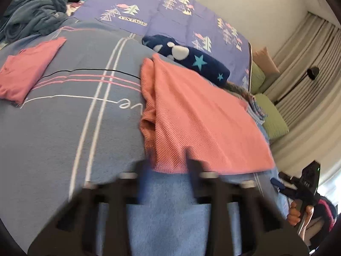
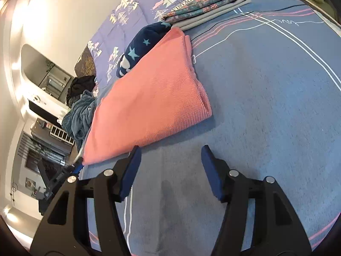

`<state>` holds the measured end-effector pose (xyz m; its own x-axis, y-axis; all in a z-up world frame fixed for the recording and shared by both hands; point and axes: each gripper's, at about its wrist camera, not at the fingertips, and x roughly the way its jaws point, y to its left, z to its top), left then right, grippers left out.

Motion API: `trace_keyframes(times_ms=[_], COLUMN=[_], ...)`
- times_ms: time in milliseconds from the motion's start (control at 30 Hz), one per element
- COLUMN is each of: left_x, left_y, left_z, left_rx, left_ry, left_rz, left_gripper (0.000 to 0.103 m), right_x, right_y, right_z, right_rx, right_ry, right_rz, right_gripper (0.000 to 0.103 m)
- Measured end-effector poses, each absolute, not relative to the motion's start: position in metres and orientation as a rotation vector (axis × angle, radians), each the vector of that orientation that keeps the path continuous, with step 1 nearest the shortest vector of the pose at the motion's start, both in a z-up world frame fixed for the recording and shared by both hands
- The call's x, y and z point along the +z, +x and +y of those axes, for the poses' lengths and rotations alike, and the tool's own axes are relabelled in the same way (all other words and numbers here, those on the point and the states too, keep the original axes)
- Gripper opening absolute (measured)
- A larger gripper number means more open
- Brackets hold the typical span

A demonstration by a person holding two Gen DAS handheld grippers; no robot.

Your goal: Fold small clothes

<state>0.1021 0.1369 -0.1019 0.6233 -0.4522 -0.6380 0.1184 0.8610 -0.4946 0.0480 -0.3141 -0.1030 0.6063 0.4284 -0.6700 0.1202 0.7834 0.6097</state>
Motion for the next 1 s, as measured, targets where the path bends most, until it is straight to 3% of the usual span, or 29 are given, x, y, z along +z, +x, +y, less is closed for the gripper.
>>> trace_keyframes(times_ms=[33,100,167,267,400,433,467,533,633,733,767,800,833,867,1000], left_x=[-0.103,-0.104,-0.106,-0.118,-0.108,-0.104,-0.100,-0.099,-0.112,-0.116,-0.117,-0.119,-0.121,-0.128,-0.113], left_y=[0.103,0.098,0.089,0.082,0.072,0.070,0.065,0.062,0.076,0.095,0.103,0.110,0.115,0.121,0.103], left_z=[0.139,0.150,0.158,0.169,0.179,0.176,0.170,0.156,0.133,0.125,0.125,0.127,0.128,0.129,0.136], left_rx=[-0.317,-0.289,-0.275,-0.231,-0.215,-0.233,-0.295,-0.388,-0.474,-0.438,-0.420,-0.404,-0.389,-0.378,-0.388], left_ry=[-0.436,-0.482,-0.483,-0.536,-0.563,-0.555,-0.557,-0.584,-0.632,-0.651,-0.677,-0.713,-0.730,-0.746,-0.750], left_rz=[0.850,0.848,0.839,0.855,0.812,0.815,0.826,0.846,0.928,0.888,0.878,0.875,0.884,0.915,0.861], left_gripper=[0.001,0.001,0.000,0.000,0.000,0.012,0.036,0.055,0.056,0.056,0.051,0.044,0.011,0.004,0.004], right_x=[-0.104,-0.105,-0.106,-0.110,-0.107,-0.106,-0.105,-0.108,-0.114,-0.120,-0.121,-0.122,-0.122,-0.126,-0.119], right_y=[0.051,0.053,0.052,0.050,0.048,0.048,0.048,0.053,0.066,0.082,0.089,0.095,0.101,0.105,0.096], right_z=[-0.316,-0.319,-0.322,-0.326,-0.326,-0.323,-0.321,-0.318,-0.320,-0.325,-0.326,-0.326,-0.324,-0.323,-0.335], right_rx=[0.180,0.142,0.112,0.128,0.141,0.156,0.164,0.170,0.154,0.119,0.096,0.070,0.029,0.015,0.054], right_ry=[0.681,0.692,0.679,0.703,0.742,0.744,0.743,0.749,0.811,0.887,0.916,0.915,0.890,0.883,0.979], right_rz=[0.914,0.906,0.905,0.909,0.911,0.913,0.915,0.921,0.889,0.845,0.826,0.819,0.837,0.866,0.842], right_gripper=[0.059,0.047,0.041,0.041,0.056,0.057,0.058,0.061,0.066,0.067,0.065,0.045,0.022,0.007,0.006])
